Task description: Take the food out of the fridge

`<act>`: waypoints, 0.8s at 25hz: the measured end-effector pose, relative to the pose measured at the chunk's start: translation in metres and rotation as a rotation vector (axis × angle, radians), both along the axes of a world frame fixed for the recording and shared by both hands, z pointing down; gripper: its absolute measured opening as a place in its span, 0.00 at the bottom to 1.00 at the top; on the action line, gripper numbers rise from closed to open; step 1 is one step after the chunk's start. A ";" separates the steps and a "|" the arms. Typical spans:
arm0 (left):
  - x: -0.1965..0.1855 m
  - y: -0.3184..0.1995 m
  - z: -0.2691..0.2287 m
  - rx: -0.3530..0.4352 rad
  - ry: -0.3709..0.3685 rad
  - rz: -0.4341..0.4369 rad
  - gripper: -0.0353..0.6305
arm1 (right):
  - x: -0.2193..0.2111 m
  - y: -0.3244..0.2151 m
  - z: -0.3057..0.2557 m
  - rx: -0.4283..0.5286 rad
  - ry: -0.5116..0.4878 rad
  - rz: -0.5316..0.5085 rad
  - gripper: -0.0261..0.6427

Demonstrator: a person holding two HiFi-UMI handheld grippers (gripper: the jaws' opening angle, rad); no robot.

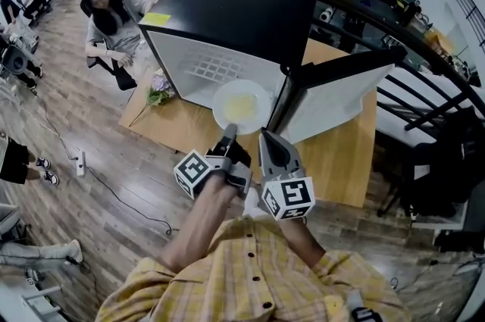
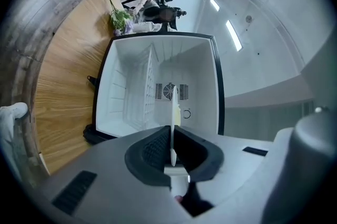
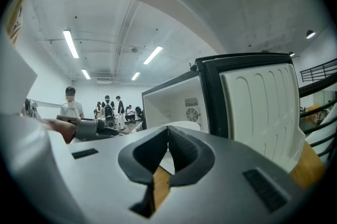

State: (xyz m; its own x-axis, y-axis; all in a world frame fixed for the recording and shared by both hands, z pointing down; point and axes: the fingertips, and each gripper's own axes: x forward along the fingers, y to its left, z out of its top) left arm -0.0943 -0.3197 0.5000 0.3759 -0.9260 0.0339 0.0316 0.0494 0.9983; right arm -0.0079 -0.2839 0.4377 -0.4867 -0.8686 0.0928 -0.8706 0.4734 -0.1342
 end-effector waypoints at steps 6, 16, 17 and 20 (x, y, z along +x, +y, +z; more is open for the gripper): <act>-0.003 0.026 -0.008 0.013 -0.029 -0.022 0.09 | 0.000 0.010 0.000 0.001 0.013 0.000 0.05; -0.008 0.061 -0.029 0.043 -0.063 -0.062 0.09 | 0.003 0.031 0.001 0.002 0.029 0.002 0.05; -0.008 0.063 -0.029 0.044 -0.064 -0.063 0.09 | 0.003 0.032 0.001 0.005 0.034 0.001 0.05; -0.006 0.066 -0.031 0.047 -0.052 -0.064 0.09 | 0.004 0.035 -0.001 0.006 0.038 -0.004 0.05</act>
